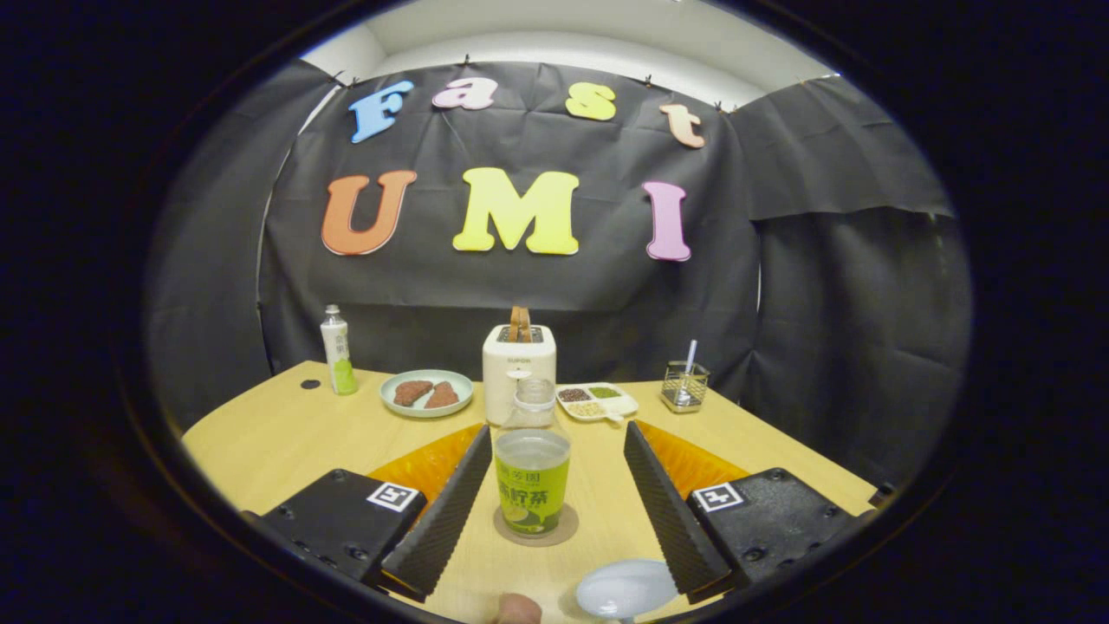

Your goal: Take the bottle from table, then pour the juice into the cup, finally place the bottle on the coaster

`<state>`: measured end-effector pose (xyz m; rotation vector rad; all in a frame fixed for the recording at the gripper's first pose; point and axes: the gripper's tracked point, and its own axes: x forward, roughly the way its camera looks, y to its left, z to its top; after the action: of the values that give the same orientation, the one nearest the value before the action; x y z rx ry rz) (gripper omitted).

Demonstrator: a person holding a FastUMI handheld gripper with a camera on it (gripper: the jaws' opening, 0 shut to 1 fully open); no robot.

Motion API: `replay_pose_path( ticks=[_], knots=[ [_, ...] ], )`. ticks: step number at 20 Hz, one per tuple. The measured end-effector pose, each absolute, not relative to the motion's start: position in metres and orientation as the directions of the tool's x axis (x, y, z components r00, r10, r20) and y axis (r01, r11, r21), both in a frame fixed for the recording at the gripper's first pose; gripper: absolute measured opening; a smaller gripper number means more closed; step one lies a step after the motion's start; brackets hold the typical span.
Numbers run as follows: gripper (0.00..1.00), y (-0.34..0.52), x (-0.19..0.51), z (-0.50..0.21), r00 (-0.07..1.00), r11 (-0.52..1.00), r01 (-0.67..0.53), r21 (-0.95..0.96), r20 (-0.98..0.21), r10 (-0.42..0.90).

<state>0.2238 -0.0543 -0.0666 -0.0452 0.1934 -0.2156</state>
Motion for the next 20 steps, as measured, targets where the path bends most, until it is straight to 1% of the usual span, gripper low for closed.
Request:
replay_pose_path(
  ticks=[2,4,5,7,9,12,17,20],
  knots=[
    [0.99,-0.053,0.206,-0.058,0.962,0.974,0.211,-0.080,-0.161,-0.221],
    [0.99,-0.052,0.187,-0.059,0.960,0.972,0.213,-0.100,-0.162,-0.227],
    [0.99,-0.049,0.179,-0.060,0.962,0.974,0.203,-0.098,-0.166,-0.217],
    [0.99,-0.029,0.160,-0.056,0.974,0.987,0.152,-0.045,-0.166,-0.157],
    [0.99,-0.022,0.138,-0.044,0.982,0.990,0.139,-0.031,-0.123,-0.142],
    [0.99,-0.012,0.104,-0.026,0.988,0.988,0.143,-0.063,-0.055,-0.147],
    [0.99,-0.002,0.057,-0.019,0.984,0.984,0.141,-0.113,-0.093,-0.152],
    [0.99,0.004,0.028,-0.017,0.983,0.987,0.125,-0.101,-0.121,-0.137]
  ],
)
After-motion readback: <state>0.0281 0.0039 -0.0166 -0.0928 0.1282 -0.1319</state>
